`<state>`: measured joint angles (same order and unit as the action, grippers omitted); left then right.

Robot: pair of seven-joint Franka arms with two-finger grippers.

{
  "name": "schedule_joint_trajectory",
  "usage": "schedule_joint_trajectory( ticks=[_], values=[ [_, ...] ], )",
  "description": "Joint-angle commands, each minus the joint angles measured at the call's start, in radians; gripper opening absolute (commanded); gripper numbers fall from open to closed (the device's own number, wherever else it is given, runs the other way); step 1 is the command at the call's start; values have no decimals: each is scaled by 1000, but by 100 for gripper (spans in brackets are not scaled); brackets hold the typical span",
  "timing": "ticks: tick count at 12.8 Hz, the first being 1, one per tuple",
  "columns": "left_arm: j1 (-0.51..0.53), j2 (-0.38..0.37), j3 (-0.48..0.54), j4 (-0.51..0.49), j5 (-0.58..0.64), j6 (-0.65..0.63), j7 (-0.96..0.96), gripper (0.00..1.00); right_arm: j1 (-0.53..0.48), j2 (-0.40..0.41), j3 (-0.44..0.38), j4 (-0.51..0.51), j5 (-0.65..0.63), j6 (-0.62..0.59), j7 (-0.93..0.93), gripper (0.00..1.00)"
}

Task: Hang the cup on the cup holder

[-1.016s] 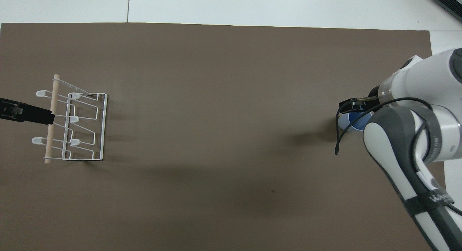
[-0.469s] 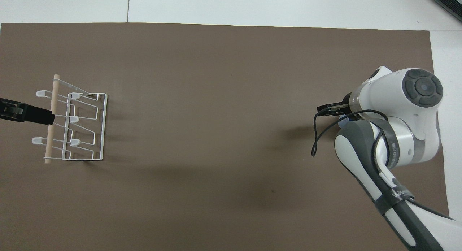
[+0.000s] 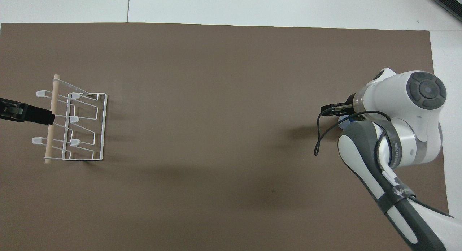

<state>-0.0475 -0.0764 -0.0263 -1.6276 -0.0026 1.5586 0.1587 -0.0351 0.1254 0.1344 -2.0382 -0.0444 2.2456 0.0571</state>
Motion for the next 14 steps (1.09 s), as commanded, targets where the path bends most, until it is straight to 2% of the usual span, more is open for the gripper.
schedule_joint_trajectory(
  ticks=[1,14],
  values=[
    [-8,-23,6,-26,4,17,1,100,-11,-9,8,-54,18,64,-9,100],
    [-8,-23,5,-29,4,11,1,100,-37,8,8,-86,18,104,-26,99]
  ],
)
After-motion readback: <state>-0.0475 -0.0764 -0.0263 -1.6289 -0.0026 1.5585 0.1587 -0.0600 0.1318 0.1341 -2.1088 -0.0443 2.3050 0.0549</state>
